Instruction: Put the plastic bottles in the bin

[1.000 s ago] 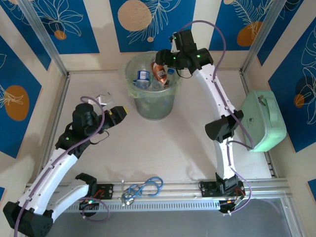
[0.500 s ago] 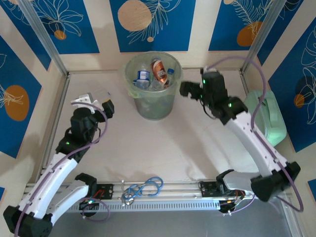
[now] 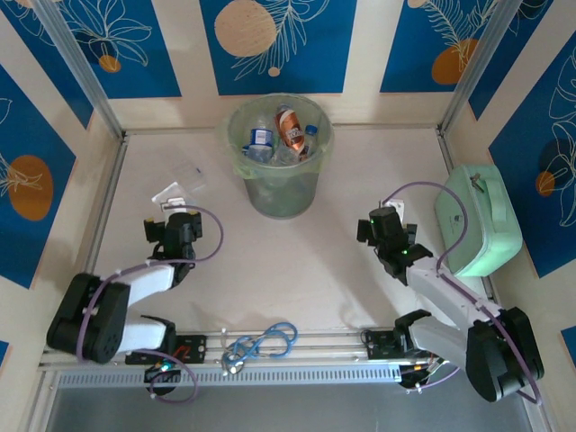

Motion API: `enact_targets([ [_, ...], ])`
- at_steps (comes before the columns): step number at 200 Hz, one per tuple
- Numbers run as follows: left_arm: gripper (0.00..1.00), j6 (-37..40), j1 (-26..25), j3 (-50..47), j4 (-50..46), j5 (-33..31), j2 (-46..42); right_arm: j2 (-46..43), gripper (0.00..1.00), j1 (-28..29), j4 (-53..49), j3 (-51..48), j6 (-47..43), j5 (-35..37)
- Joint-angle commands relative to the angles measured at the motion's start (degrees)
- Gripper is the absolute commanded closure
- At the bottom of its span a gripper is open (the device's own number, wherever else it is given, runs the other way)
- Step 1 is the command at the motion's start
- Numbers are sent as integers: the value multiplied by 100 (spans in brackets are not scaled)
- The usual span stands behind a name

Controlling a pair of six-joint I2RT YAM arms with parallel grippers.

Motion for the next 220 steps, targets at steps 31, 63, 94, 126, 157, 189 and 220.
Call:
enact_targets([
  [31,0,679,502,99,2102,1394,1013,2017,1,-442,3961,-152,-1613,133],
  [63,0,598,799,59,2196,2329,1294,2495,1,-1652,5353,-553,-1186,-2629],
  [94,0,514,972,-38,2585,2569,1405,2685,1,-1933,5503,-570,-996,-3043],
  [126,0,530,954,-2,2471,2532,1382,2652,1,-1878,5381,-533,-1012,-2917],
  [157,0,534,947,-10,2510,2543,1385,2631,1,-1878,5371,-540,-1013,-2918],
  [189,0,554,945,-2,2501,2565,1392,2639,1,-1878,5381,-540,-1013,-2919],
  [220,0,680,949,77,2342,2928,1392,2639,1,-1878,5380,-540,-1014,-2918],
])
